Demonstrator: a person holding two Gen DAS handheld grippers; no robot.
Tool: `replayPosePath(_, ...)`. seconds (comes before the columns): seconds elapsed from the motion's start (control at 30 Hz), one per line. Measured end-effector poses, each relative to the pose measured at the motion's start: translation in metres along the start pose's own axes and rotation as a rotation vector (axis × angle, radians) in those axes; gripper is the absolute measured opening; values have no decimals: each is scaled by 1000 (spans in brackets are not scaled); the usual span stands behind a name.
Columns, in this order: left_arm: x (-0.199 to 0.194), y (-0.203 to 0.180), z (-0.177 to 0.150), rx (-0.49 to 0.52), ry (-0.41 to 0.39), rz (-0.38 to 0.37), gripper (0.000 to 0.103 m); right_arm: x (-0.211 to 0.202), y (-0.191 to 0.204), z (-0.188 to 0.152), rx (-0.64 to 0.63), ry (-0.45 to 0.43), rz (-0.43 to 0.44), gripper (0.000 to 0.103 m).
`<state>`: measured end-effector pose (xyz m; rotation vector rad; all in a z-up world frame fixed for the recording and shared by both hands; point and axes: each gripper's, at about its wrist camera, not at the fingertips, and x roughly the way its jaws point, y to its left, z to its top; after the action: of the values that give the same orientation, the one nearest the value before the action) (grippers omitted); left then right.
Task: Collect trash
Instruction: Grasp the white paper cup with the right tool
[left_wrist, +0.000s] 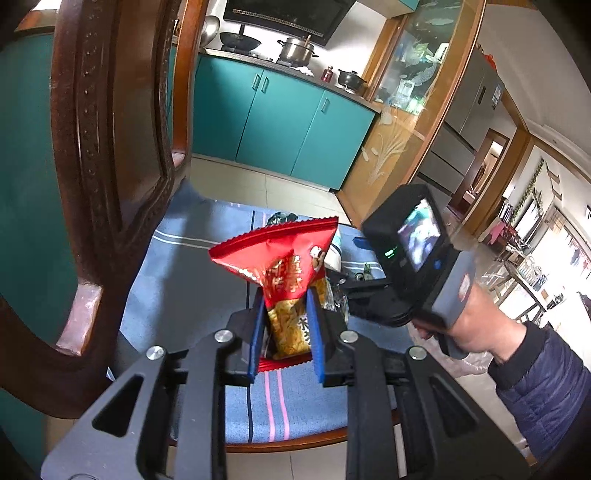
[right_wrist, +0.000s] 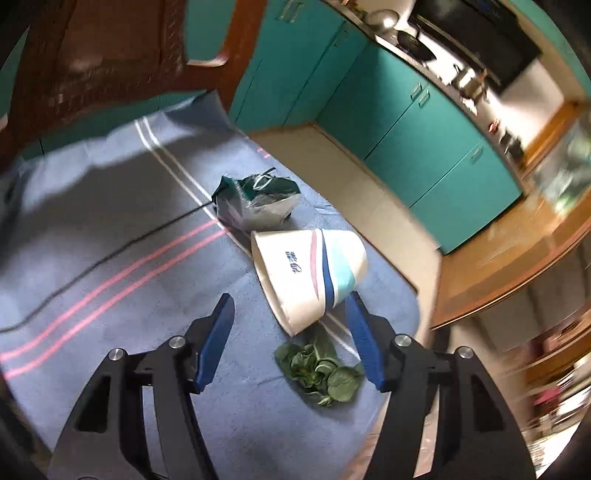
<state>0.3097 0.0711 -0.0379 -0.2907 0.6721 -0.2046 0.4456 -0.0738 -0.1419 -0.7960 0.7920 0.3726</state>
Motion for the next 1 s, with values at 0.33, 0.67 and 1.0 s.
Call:
replayPosePath(0.33,-3,3,0,-14,-6,-1,21,55,16,21,-45,145,-198,3)
replayPosePath(0.67,-7,-1,-3,-8,-15,-6,22,-117,-47,-33,454,-259,32,2)
replayPosePath(1.0,-10,-41,-20,126,-22,10,18,-202,-22,-117,721,-438,263,2)
